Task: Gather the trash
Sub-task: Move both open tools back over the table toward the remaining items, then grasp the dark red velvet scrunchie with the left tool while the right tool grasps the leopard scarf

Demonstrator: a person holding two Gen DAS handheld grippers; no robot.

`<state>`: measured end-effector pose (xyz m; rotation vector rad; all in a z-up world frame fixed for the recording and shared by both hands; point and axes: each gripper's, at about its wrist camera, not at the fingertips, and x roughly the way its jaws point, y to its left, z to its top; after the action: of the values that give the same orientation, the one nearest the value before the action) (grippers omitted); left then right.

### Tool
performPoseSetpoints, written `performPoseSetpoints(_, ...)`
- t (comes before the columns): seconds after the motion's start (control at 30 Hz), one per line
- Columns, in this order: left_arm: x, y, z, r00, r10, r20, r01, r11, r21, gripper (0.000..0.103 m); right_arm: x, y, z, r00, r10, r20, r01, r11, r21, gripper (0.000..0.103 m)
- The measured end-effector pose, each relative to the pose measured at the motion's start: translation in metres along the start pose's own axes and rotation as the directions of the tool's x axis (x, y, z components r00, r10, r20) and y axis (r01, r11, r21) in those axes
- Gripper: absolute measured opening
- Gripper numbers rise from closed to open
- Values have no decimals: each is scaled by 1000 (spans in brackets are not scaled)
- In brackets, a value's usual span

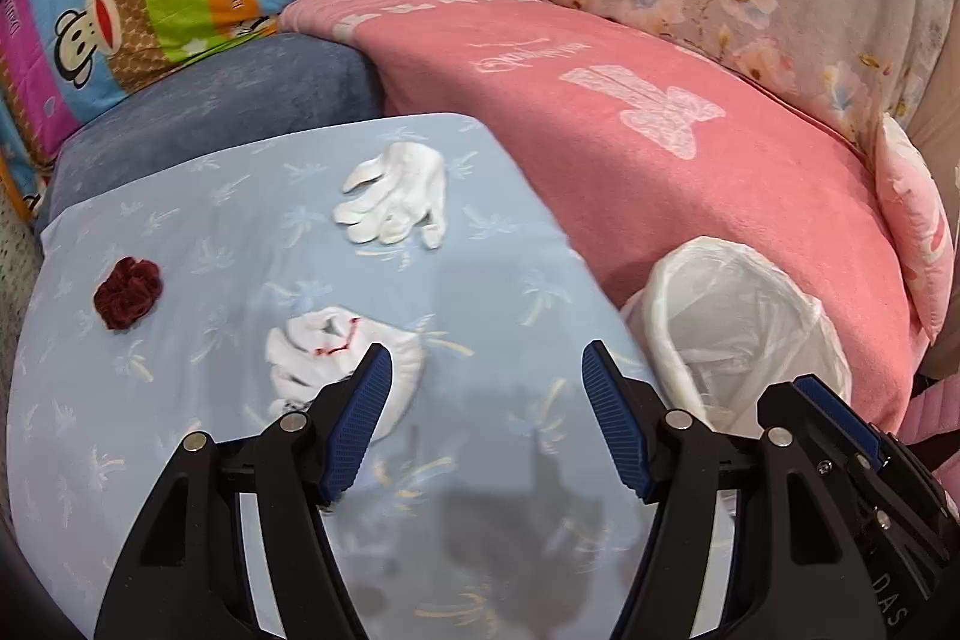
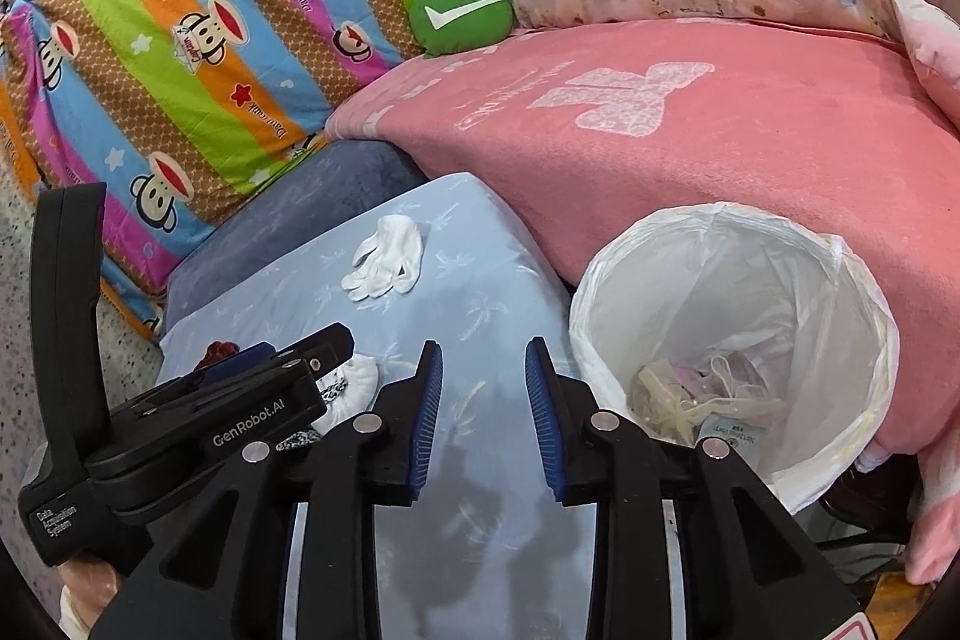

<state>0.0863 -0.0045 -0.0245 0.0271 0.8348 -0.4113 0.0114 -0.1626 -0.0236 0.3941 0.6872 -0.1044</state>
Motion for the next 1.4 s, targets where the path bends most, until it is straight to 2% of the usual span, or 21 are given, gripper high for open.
performPoseSetpoints(0.13, -2, 22, -5, 999, 43, 1, -43, 999, -17, 63, 12, 23, -9, 999, 15, -33, -16, 999, -41, 34)
performPoseSetpoints(0.27, -2, 48, -10, 997, 75, -5, -75, 996, -48, 63, 29, 44, -21, 996, 32, -81, -37, 997, -71, 34)
performPoseSetpoints(0.37, -3, 70, -16, 993, 118, -6, -118, 991, -67, 71, 42, 61, -30, 992, 41, -119, -53, 994, -99, 34)
performPoseSetpoints(0.7, -1, 145, -36, 970, 239, -52, -244, 961, -133, 79, 95, 115, -72, 963, 58, -264, -109, 977, -184, 37)
performPoseSetpoints(0.77, 1, 160, -39, 965, 255, -66, -262, 954, -144, 83, 102, 125, -77, 959, 55, -278, -113, 974, -197, 46)
performPoseSetpoints(1.13, 11, 216, -41, 945, 311, -96, -325, 924, -200, 91, 144, 159, -87, 944, 49, -327, -134, 961, -243, 47)
performPoseSetpoints(1.2, 14, 225, -40, 944, 315, -102, -330, 920, -211, 91, 151, 165, -88, 941, 50, -334, -140, 958, -251, 40)
performPoseSetpoints(1.27, 18, 232, -37, 942, 317, -109, -334, 916, -222, 91, 156, 169, -88, 940, 52, -338, -146, 954, -261, 23)
performPoseSetpoints(1.37, 24, 243, -32, 939, 324, -114, -342, 910, -235, 91, 163, 178, -84, 937, 63, -343, -162, 950, -267, 13)
performPoseSetpoints(1.4, 26, 247, -28, 939, 325, -113, -343, 907, -243, 91, 165, 181, -81, 937, 70, -341, -169, 949, -267, 12)
